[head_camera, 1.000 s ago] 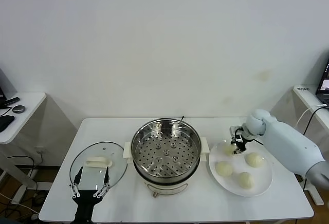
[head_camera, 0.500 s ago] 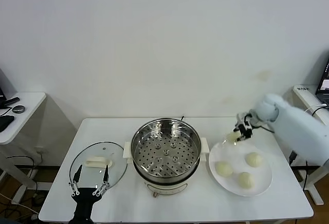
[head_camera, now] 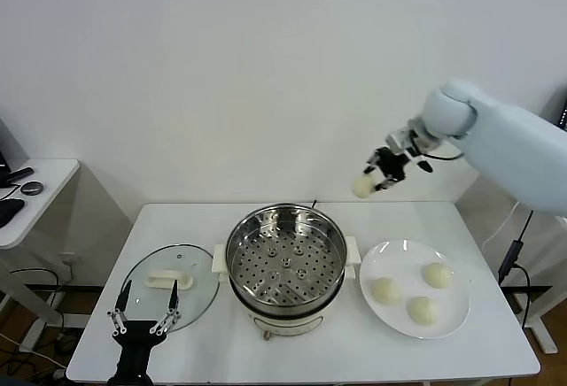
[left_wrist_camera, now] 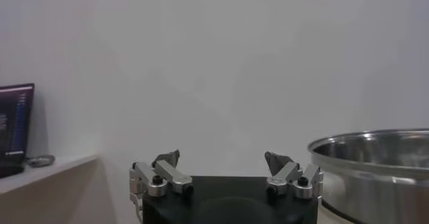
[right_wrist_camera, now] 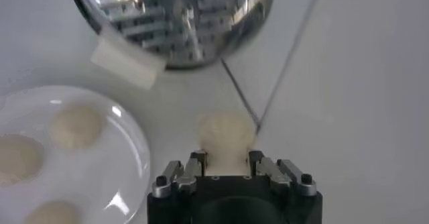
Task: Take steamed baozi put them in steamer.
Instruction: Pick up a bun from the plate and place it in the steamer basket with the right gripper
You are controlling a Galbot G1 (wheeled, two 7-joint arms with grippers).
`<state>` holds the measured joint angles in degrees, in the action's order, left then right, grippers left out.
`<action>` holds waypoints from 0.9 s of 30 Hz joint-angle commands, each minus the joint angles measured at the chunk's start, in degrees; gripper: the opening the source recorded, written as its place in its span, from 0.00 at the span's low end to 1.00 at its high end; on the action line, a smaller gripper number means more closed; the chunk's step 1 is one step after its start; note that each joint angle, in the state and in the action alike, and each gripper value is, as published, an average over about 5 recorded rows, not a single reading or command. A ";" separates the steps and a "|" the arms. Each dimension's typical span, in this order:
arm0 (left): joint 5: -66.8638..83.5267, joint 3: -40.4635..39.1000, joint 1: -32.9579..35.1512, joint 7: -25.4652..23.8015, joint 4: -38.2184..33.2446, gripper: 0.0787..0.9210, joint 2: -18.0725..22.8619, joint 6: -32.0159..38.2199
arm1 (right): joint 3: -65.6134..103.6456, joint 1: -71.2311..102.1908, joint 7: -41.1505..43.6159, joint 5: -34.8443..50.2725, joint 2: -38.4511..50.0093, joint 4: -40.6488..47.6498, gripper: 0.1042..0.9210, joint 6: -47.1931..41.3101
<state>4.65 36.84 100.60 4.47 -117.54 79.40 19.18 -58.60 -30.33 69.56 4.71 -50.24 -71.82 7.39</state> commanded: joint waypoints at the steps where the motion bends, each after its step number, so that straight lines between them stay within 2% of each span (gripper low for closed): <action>1: 0.05 1.02 0.05 -0.02 -0.22 0.88 0.08 -0.06 | -9.29 -8.12 1.36 4.36 -11.05 -3.14 0.39 11.63; 8: 0.06 2.12 -0.16 0.02 -0.41 0.88 0.49 -0.15 | -10.11 -3.38 -0.03 -5.60 -15.25 -2.38 0.39 19.79; 16: -0.22 2.63 -0.28 0.07 -0.68 0.88 1.08 -0.34 | -8.16 3.27 -3.54 -15.31 -17.56 -1.67 0.40 25.19; 27: -0.29 3.21 -0.33 0.10 -0.96 0.88 1.77 -0.32 | -3.84 8.87 -7.10 -27.73 -22.20 5.43 0.43 32.36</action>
<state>4.34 39.97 100.25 4.55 -118.50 81.22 18.84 -63.98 -25.27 64.61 -13.70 -68.71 -69.93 33.41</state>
